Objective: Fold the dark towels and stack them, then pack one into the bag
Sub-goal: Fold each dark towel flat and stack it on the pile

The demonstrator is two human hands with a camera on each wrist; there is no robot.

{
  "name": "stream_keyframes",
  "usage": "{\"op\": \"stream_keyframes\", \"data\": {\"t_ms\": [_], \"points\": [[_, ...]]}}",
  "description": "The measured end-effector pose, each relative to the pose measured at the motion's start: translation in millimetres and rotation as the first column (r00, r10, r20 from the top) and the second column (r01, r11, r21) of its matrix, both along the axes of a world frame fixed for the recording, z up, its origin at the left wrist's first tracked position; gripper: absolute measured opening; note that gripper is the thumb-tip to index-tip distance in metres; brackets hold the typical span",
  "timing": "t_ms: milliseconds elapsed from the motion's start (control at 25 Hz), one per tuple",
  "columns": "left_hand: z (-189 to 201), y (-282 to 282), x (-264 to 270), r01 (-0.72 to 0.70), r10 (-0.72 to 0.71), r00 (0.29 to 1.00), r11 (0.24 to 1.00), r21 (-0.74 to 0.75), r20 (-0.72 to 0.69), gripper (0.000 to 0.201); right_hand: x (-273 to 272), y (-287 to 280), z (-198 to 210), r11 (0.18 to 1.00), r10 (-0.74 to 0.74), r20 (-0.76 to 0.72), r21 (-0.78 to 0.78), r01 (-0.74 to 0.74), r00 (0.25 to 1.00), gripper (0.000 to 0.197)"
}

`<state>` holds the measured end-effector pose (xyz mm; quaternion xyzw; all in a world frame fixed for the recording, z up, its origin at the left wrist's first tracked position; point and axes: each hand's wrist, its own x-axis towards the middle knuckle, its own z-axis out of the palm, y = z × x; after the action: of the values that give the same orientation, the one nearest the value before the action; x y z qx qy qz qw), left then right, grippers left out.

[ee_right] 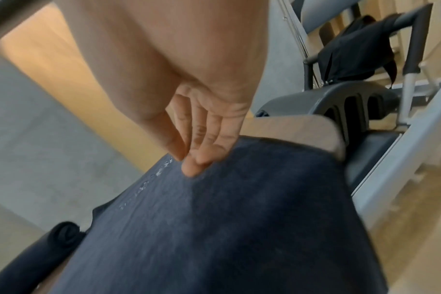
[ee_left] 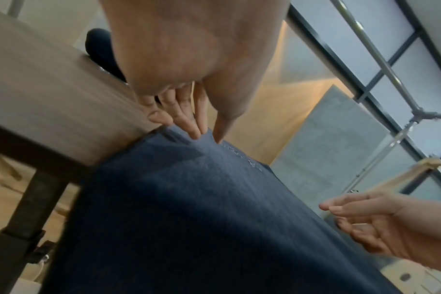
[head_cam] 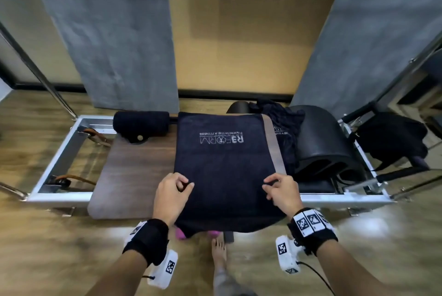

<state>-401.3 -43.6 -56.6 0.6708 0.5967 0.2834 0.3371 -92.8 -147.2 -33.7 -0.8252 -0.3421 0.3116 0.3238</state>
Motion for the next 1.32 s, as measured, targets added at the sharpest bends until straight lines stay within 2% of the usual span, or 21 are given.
{"op": "stream_keyframes", "data": {"t_ms": [40, 120, 200, 320, 400, 520, 720, 800, 920, 960, 1000, 1040, 1120, 1200, 1320], "points": [[1, -8, -4, 0.019, -0.02, 0.996, 1.0, -0.013, -0.081, 0.021, -1, -10, -1, 0.999, 0.008, 0.089, -0.053, -0.004, 0.996, 0.013], [2, -20, -11, 0.042, -0.059, 0.971, 0.996, -0.077, -0.232, 0.024, -1, -25, -4, 0.991, 0.015, 0.17, -0.131, 0.008, 0.985, 0.017], [2, -27, -16, 0.053, -0.083, 0.948, 0.993, -0.104, -0.308, 0.023, -5, -34, -6, 0.987, 0.021, 0.177, -0.162, 0.008, 0.984, 0.016], [3, -32, -15, 0.101, -0.114, 0.926, 0.993, -0.056, -0.359, 0.018, -8, -35, -8, 0.991, 0.031, 0.151, -0.135, -0.01, 0.988, 0.015], [7, -31, -9, 0.098, -0.092, 0.945, 0.995, 0.002, -0.313, 0.016, -8, -30, -2, 0.996, 0.017, 0.114, -0.094, -0.006, 0.993, 0.017], [25, -11, 6, 0.027, -0.013, 0.986, 0.996, 0.081, -0.168, 0.016, -9, -2, 18, 0.999, 0.013, 0.065, 0.037, -0.015, 0.998, 0.017], [67, 58, 55, -0.031, 0.047, 0.996, 0.977, 0.212, -0.073, 0.017, -6, 93, 57, 0.968, 0.073, -0.066, 0.245, -0.054, 0.995, 0.011], [74, 83, 74, 0.006, 0.003, 0.999, 0.981, 0.192, -0.046, 0.015, -6, 129, 62, 0.963, 0.084, -0.085, 0.262, -0.059, 0.993, 0.012], [66, 106, 95, 0.127, -0.13, 0.978, 0.992, 0.03, 0.166, 0.005, -8, 166, 56, 0.973, 0.111, -0.147, 0.218, -0.077, 0.983, 0.004], [60, 106, 95, 0.169, -0.165, 0.965, 0.986, -0.004, 0.203, 0.012, -9, 170, 52, 0.976, 0.115, -0.189, 0.205, -0.076, 0.975, 0.003], [53, 104, 91, 0.197, -0.191, 0.959, 0.98, -0.009, 0.211, 0.021, -7, 169, 47, 0.977, 0.118, -0.214, 0.198, -0.075, 0.97, 0.011], [44, 102, 85, 0.185, -0.181, 0.962, 0.983, -0.001, 0.205, 0.025, -4, 165, 40, 0.978, 0.119, -0.231, 0.194, -0.074, 0.966, 0.015], [29, 94, 67, 0.078, -0.081, 0.986, 0.997, 0.021, 0.143, 0.019, 4, 146, 26, 0.984, 0.093, -0.235, 0.168, -0.054, 0.968, 0.01], [13, 83, 43, -0.022, 0.022, 1.0, 1.0, -0.015, 0.008, 0.012, 12, 119, 10, 0.997, 0.029, -0.159, 0.074, -0.017, 0.987, 0.008], [4, 58, 16, -0.049, 0.014, 0.974, 0.987, -0.151, -0.226, 0.024, 17, 77, -8, 0.994, -0.002, -0.071, -0.114, -0.006, 0.997, 0.024]]}}
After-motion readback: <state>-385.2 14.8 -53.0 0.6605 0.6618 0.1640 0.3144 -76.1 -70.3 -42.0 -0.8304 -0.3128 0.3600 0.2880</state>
